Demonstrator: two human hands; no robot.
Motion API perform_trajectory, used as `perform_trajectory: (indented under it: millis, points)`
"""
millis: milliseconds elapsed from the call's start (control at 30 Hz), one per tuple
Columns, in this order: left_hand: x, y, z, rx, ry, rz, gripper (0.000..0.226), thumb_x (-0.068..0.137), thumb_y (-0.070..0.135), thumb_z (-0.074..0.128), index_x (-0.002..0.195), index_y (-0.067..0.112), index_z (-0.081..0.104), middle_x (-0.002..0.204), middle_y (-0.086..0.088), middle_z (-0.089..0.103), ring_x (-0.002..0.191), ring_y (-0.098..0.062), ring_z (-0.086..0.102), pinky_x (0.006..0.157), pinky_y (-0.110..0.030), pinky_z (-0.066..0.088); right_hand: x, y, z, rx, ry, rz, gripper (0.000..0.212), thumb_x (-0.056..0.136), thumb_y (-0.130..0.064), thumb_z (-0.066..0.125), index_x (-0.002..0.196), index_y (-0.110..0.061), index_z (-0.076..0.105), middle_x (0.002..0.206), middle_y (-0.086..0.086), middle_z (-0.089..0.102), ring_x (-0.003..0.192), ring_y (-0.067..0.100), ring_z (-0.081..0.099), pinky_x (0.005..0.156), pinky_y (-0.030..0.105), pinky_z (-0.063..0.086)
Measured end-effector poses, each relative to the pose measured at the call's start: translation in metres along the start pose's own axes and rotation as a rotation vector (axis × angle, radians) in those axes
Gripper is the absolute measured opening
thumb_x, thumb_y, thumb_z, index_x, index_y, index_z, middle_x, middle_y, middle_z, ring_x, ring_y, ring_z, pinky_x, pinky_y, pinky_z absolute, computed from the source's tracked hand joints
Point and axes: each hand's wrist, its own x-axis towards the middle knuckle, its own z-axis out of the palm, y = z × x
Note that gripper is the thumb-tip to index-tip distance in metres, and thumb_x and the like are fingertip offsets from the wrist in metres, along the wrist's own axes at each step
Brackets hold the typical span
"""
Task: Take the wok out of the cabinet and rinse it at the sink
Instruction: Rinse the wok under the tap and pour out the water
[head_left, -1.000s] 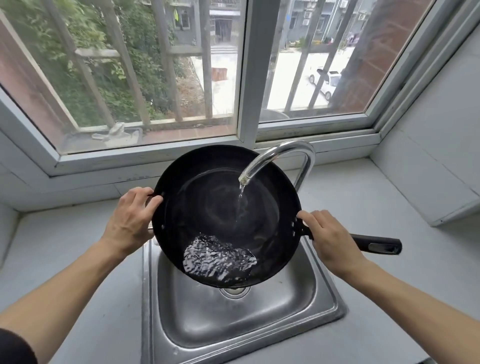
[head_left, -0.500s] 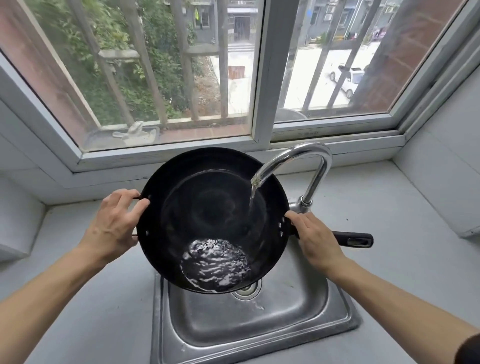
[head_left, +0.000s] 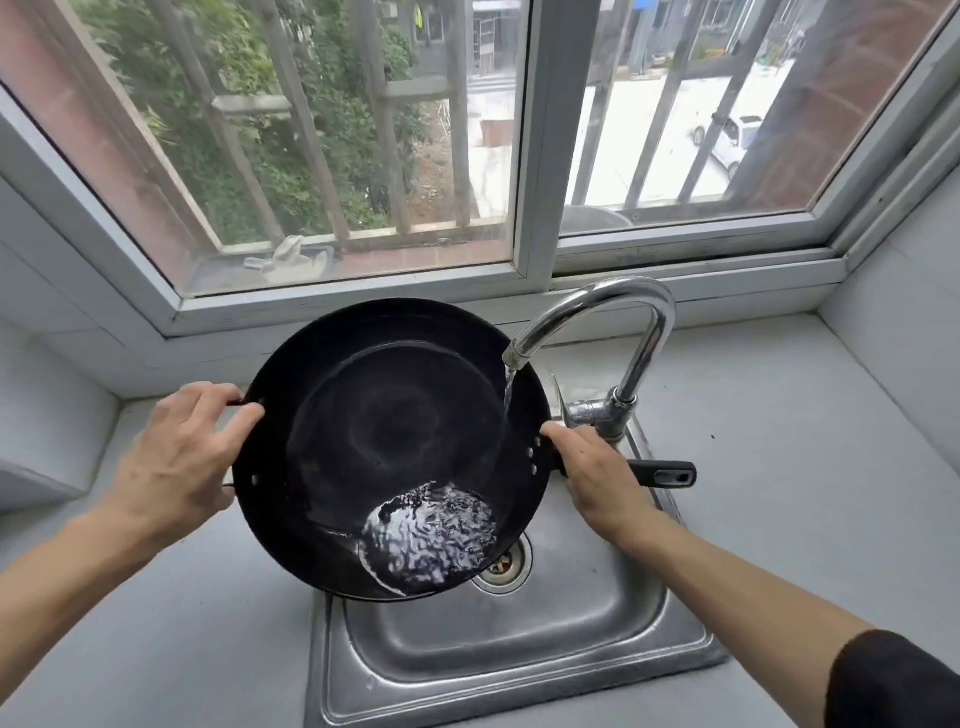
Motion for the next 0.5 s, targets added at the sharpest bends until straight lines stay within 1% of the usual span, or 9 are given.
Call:
perform_trajectory:
  millis: [100, 200, 267, 333, 433, 500]
  points:
    - [0.0, -0.007, -0.005, 0.039, -0.003, -0.007, 0.092, 0.022, 0.003, 0.09, 0.11, -0.002, 0.062, 0.111, -0.028, 0.054, 0.1, -0.048, 0.049, 0.079, -0.059, 0.044, 0.007, -0.002, 0.003, 0.005, 0.014, -0.022, 0.078, 0.057, 0.025, 0.065, 0.126, -0.009, 0.05, 0.093, 0.004, 0.058, 0.082, 0.021, 0.047, 0.076, 0.029, 0.04]
    - [0.0, -0.009, -0.009, 0.064, 0.011, -0.018, 0.092, 0.023, 0.002, 0.091, 0.11, -0.003, 0.063, 0.11, -0.029, 0.054, 0.1, -0.048, 0.048, 0.079, -0.059, 0.043, 0.011, -0.003, 0.003, 0.035, 0.03, -0.027, 0.079, 0.056, 0.026, 0.063, 0.125, -0.01, 0.049, 0.094, 0.003, 0.058, 0.082, 0.019, 0.047, 0.077, 0.026, 0.04]
    - [0.002, -0.007, -0.008, 0.063, 0.033, -0.024, 0.092, 0.023, 0.0, 0.09, 0.11, -0.003, 0.061, 0.11, -0.029, 0.053, 0.099, -0.047, 0.048, 0.078, -0.059, 0.043, 0.013, -0.001, 0.001, 0.06, 0.043, -0.005, 0.076, 0.057, 0.026, 0.062, 0.123, -0.01, 0.05, 0.091, 0.003, 0.056, 0.08, 0.016, 0.044, 0.075, 0.023, 0.038]
    - [0.004, -0.002, -0.006, 0.052, 0.054, -0.026, 0.092, 0.024, -0.001, 0.091, 0.111, -0.002, 0.059, 0.111, -0.028, 0.052, 0.101, -0.047, 0.047, 0.079, -0.059, 0.042, 0.013, 0.003, -0.002, 0.054, 0.048, -0.002, 0.073, 0.06, 0.025, 0.062, 0.121, -0.012, 0.05, 0.089, 0.002, 0.055, 0.08, 0.017, 0.045, 0.074, 0.024, 0.039]
    - [0.008, 0.006, 0.0, 0.047, 0.083, -0.025, 0.091, 0.026, 0.0, 0.092, 0.111, -0.002, 0.058, 0.112, -0.028, 0.052, 0.103, -0.047, 0.048, 0.082, -0.058, 0.041, 0.01, 0.013, -0.006, 0.041, 0.05, -0.004, 0.07, 0.066, 0.021, 0.063, 0.122, -0.017, 0.046, 0.093, 0.003, 0.056, 0.084, 0.023, 0.049, 0.076, 0.033, 0.047]
    - [0.012, 0.011, 0.005, 0.04, 0.091, -0.017, 0.09, 0.028, 0.001, 0.092, 0.112, -0.001, 0.058, 0.112, -0.028, 0.052, 0.103, -0.047, 0.048, 0.084, -0.057, 0.04, 0.007, 0.02, -0.011, 0.031, 0.053, -0.004, 0.063, 0.073, 0.014, 0.067, 0.123, -0.018, 0.046, 0.096, 0.003, 0.057, 0.086, 0.022, 0.049, 0.078, 0.034, 0.047]
